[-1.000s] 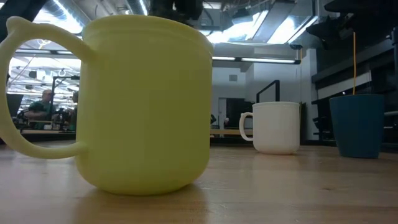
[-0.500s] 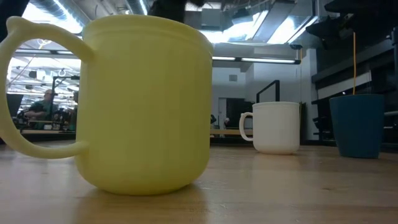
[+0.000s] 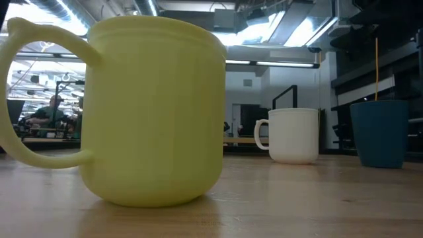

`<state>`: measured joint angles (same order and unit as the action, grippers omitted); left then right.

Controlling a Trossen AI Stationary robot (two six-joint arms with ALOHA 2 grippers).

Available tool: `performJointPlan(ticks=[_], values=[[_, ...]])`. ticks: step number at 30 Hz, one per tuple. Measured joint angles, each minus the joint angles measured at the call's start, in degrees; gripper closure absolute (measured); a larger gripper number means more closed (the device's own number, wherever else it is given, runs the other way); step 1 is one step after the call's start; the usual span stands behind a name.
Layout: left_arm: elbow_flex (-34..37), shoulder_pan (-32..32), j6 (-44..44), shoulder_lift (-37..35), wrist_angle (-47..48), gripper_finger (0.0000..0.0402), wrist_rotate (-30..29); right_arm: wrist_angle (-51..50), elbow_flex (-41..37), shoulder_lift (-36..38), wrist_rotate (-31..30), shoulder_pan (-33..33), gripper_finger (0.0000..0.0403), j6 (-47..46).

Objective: Stack small to large cups/mugs on shelf
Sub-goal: Put the yellow mug on the shelf

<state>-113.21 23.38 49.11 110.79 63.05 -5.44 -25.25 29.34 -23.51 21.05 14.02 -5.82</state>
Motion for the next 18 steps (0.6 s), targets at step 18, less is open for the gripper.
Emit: performJointPlan(ticks=[18], values=[[0.02, 5.91, 4.41, 9.15, -0.34, 0.0272, -3.53, -0.69, 0.01, 0.01, -0.01, 0.00, 0.0121, -1.60]])
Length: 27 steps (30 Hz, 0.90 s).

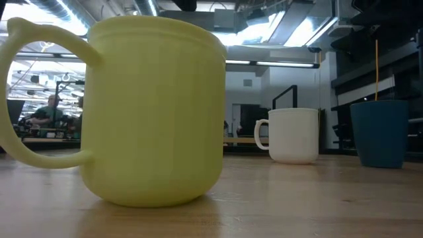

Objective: Stack small to large cups/mugs on shelf
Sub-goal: Put the yellow mug on the shelf

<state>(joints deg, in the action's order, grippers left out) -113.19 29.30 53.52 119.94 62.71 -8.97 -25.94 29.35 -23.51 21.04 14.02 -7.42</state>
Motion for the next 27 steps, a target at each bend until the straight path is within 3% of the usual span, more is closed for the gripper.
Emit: performJointPlan(ticks=[5, 12, 27], values=[[-0.01, -1.70, -0.08, -0.60, 2.70, 0.0272, 0.49, -0.15, 0.00, 0.00, 0.00, 0.00, 0.0121, 0.00], [0.11, -5.02, -1.43, -0.70, 11.74, 0.0272, 11.06, -0.19, -0.01, 0.00, 0.02, 0.00, 0.0121, -0.04], [0.72, -6.30, -1.62, 0.09, 7.94, 0.0272, 9.55, -1.03, 0.01, 0.02, 0.04, -0.02, 0.0121, 0.04]])
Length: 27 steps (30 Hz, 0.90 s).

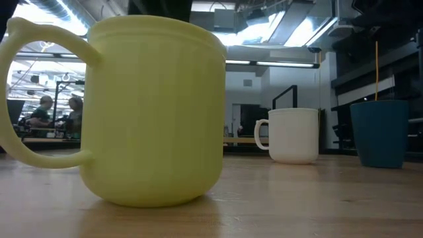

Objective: Stack small to large cups/mugs on shelf
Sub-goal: Put the yellow mug on the shelf

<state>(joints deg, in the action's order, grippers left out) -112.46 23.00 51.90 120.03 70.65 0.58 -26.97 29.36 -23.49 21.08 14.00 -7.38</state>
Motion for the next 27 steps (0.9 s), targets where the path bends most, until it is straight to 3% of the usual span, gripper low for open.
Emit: performJointPlan(ticks=[9, 27], values=[[4.81, 0.16, 0.07, 0.00, -2.53, 0.0272, 0.09, -1.16, 0.00, 0.00, 0.00, 0.00, 0.0121, 0.11], [17.50, 0.16, 0.32, 0.02, -16.85, 0.0272, 1.49, -1.15, 0.00, 0.00, 0.00, 0.00, 0.0121, 0.13]])
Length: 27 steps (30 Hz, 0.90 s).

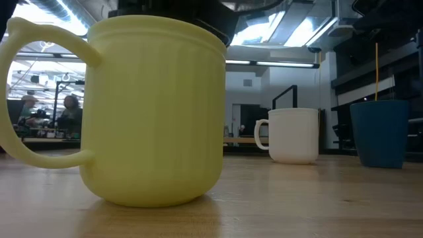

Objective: Stack small to large cups/mugs on shelf
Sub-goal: Put the yellow mug on the shelf

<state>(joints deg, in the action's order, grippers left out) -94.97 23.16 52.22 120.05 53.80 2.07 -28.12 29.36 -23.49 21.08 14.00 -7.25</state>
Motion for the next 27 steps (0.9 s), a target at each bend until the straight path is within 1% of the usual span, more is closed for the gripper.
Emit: performJointPlan(ticks=[3, 6, 9, 12, 13, 17, 21, 23, 27], values=[[0.16, 0.00, -0.30, 0.00, -1.33, 0.0275, -0.02, 0.06, 0.00, 0.00, 0.00, 0.00, 0.0121, 0.00], [0.21, 0.00, 0.26, 0.00, -1.20, 0.0289, -1.00, 0.63, -0.01, 0.00, -0.01, 0.00, 0.0121, -0.17], [0.21, -0.60, 5.11, 0.00, -1.13, 0.0318, -1.65, 1.36, -0.02, 0.00, 0.00, 0.00, 0.0121, -1.65], [0.21, -1.86, 11.95, -0.02, -0.81, 0.0368, -0.74, 1.74, 0.00, 0.00, -0.02, 0.00, 0.0121, -2.46], [0.21, -2.26, 12.89, 0.00, -0.80, 0.0384, -0.50, 1.77, 0.00, 0.00, -0.01, 0.00, 0.0121, -2.73], [-0.28, -4.21, 13.66, 0.00, 0.17, 0.0394, 0.44, 1.75, -0.01, 0.00, -0.02, 0.00, 0.0121, -2.85], [-4.24, -7.14, 13.60, 0.00, 5.13, 0.0396, -1.75, 1.75, -0.02, 0.00, -1.66, 0.00, 0.0121, -4.49], [-7.25, -8.82, 13.59, 0.00, 11.67, 0.0397, -3.97, 1.75, -0.02, 0.00, -3.39, 0.00, 0.0121, -6.02], [-12.81, -11.23, 19.47, -0.04, 22.29, 0.0398, -7.07, 1.74, 0.00, 0.00, -4.15, 0.00, 0.0121, -7.67]])
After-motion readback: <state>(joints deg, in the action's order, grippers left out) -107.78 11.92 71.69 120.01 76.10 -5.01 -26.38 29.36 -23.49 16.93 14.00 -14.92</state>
